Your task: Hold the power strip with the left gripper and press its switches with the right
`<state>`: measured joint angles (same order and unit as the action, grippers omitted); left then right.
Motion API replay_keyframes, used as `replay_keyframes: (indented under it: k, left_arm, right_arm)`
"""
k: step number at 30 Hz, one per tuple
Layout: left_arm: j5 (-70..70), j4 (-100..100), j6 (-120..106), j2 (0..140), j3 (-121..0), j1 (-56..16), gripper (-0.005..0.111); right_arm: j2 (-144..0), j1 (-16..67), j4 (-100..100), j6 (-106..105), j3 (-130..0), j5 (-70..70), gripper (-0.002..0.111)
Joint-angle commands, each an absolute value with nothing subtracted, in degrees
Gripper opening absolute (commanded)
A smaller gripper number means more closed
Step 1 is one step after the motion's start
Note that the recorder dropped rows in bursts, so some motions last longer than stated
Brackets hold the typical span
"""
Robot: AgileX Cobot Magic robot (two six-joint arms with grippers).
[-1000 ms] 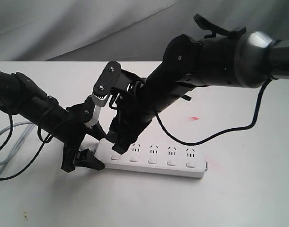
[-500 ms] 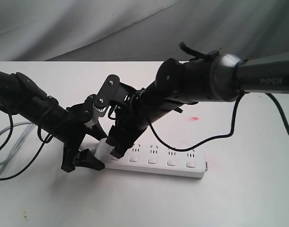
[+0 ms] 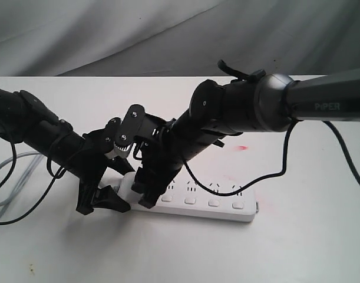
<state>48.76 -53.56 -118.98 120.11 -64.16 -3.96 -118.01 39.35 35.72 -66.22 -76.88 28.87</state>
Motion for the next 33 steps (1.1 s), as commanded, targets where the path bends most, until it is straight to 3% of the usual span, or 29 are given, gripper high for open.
replay_keyframes:
  k: [1, 33]
  left_arm:
    - [48.20, -51.80, -118.97, 120.09, -64.28, -4.24, 0.068]
    - [48.20, -51.80, -118.91, 120.09, -64.28, -4.24, 0.068]
  right_arm:
    - [-118.30, 40.07, 35.99, -68.76, -77.09, 28.59, 0.053]
    - [-120.20, 40.07, 30.16, -69.20, -77.09, 26.01, 0.053]
